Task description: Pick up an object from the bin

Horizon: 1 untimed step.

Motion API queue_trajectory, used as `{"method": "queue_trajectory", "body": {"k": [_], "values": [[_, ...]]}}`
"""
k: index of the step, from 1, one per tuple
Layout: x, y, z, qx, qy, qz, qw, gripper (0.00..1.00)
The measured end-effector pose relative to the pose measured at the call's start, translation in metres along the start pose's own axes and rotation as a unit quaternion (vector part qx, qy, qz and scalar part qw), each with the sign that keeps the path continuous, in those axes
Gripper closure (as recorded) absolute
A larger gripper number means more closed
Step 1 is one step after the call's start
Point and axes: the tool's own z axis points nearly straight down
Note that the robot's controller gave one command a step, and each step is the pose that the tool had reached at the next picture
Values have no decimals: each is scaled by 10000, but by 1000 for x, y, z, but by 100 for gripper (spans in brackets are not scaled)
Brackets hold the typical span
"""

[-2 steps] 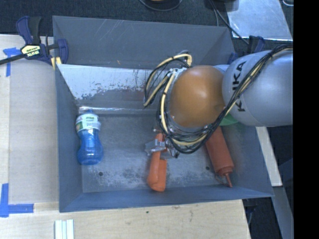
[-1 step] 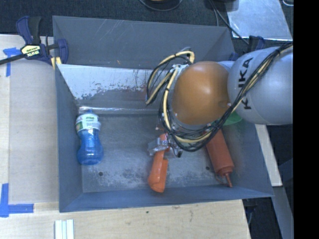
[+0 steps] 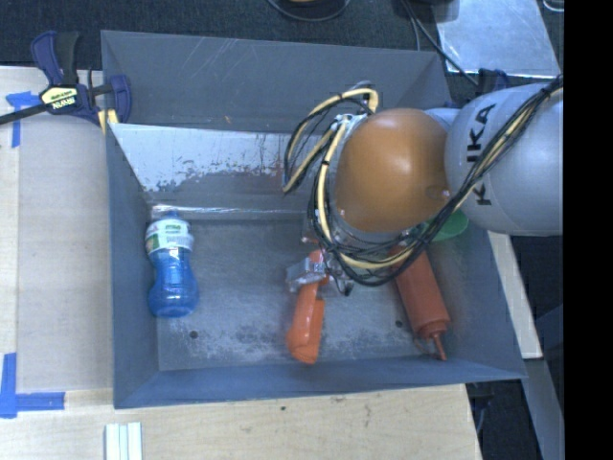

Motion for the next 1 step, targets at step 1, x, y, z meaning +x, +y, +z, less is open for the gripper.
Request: {"method": "queue_trajectory", "body": {"k": [1], "values": [[0,0,-9,2,-2,2,10000,100]]}}
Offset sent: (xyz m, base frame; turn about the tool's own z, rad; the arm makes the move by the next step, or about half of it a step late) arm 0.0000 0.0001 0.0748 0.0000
